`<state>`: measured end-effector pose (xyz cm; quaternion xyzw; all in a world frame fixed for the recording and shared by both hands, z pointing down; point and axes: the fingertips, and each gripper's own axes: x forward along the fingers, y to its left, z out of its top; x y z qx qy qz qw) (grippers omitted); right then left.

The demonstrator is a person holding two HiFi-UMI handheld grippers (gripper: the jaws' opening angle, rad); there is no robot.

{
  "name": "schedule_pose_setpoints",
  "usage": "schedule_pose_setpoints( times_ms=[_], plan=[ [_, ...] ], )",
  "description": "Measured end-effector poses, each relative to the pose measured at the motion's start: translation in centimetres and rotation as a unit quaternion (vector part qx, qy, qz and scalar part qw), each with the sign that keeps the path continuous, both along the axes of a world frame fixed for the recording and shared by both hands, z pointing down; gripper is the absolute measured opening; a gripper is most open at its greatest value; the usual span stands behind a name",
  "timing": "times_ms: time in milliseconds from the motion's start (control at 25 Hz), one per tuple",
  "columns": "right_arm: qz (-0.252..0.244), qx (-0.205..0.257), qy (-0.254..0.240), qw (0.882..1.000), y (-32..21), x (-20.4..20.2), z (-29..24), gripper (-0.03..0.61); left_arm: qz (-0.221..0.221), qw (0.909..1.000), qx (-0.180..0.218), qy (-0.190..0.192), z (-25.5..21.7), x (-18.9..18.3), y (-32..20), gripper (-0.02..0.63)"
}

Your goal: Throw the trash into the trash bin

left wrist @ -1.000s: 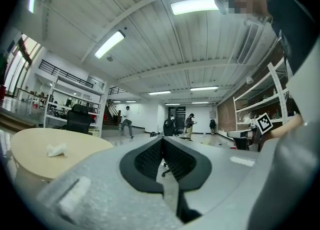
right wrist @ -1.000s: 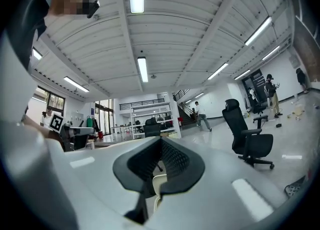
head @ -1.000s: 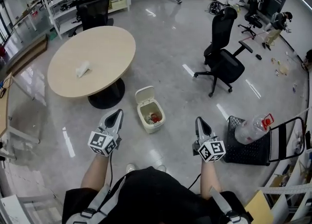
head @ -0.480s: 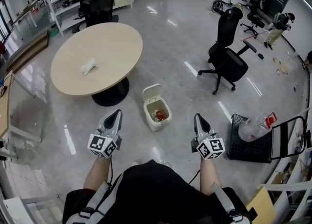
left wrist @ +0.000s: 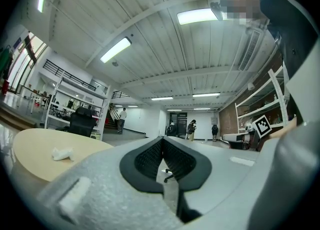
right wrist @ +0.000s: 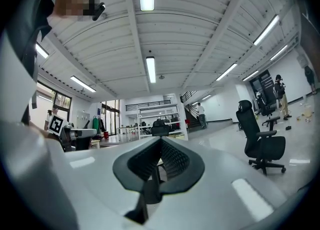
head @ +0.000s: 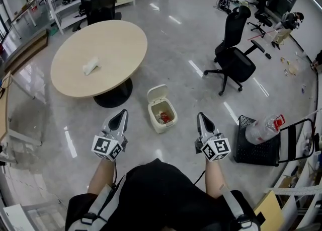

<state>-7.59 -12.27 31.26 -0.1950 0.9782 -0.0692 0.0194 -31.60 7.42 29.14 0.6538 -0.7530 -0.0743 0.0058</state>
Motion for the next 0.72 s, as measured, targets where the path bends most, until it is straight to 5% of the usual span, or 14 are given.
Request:
schedule_pose_setpoints(
  times_ms=[720],
  plan=[
    [-0.017,-0.003,0.006,1.0,0.3,-1.3,1.1,0.004,-0.005,0.9999,-0.003,0.015,1.6,0.4,-0.5,0.003]
  ],
)
